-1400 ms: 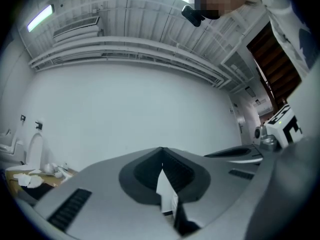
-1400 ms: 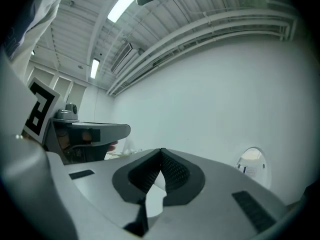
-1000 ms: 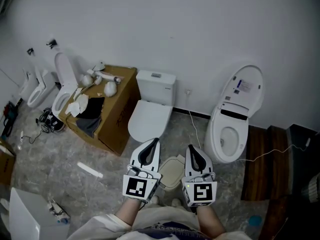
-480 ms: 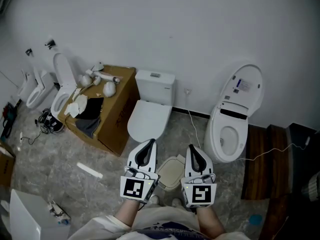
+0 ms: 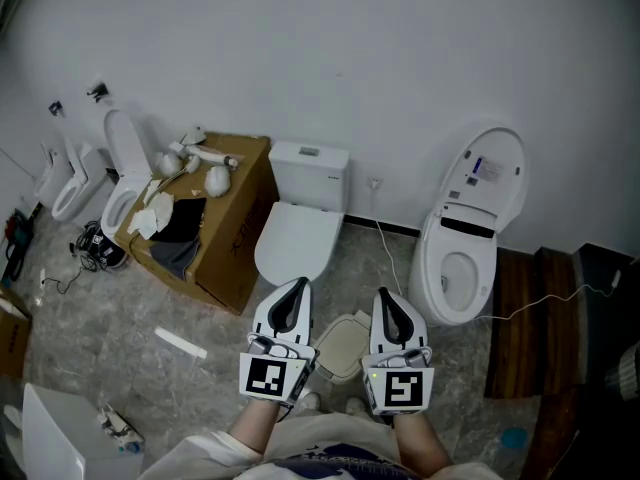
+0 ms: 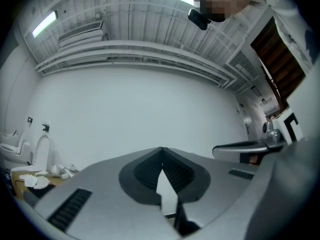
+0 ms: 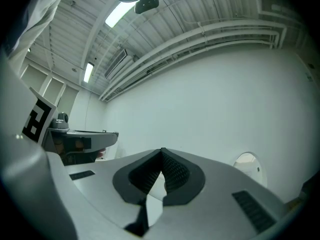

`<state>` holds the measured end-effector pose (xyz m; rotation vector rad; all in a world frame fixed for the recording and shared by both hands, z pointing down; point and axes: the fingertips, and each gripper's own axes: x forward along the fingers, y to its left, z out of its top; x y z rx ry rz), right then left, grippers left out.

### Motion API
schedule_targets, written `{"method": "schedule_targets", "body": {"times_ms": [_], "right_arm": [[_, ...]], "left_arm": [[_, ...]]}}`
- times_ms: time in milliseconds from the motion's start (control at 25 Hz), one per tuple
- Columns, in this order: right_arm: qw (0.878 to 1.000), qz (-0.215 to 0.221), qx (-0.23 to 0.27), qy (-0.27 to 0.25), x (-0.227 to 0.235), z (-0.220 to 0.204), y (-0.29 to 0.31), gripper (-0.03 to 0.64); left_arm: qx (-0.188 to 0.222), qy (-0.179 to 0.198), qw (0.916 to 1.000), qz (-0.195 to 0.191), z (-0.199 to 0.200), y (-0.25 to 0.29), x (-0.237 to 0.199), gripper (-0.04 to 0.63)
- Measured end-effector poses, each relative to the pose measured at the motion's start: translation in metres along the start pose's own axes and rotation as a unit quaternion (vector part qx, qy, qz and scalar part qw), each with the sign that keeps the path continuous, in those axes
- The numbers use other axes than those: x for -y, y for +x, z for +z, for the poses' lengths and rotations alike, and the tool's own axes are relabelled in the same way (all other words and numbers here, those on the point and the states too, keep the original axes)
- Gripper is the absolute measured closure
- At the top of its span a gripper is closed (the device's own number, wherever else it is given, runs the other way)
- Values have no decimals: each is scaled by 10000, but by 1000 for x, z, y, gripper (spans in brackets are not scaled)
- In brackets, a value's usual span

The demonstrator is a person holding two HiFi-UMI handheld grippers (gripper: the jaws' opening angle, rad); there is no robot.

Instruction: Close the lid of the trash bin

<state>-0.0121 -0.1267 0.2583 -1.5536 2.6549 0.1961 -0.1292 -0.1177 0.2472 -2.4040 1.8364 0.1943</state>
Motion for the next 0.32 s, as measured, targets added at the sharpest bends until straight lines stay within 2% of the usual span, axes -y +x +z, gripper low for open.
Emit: {"method": "schedule_targets", "body": {"times_ms": [320], "right_arm": [[10000, 24, -77, -41, -1, -4, 0, 615]], "left_arm": [[17, -70, 10000, 21, -1, 0, -4, 597]]}}
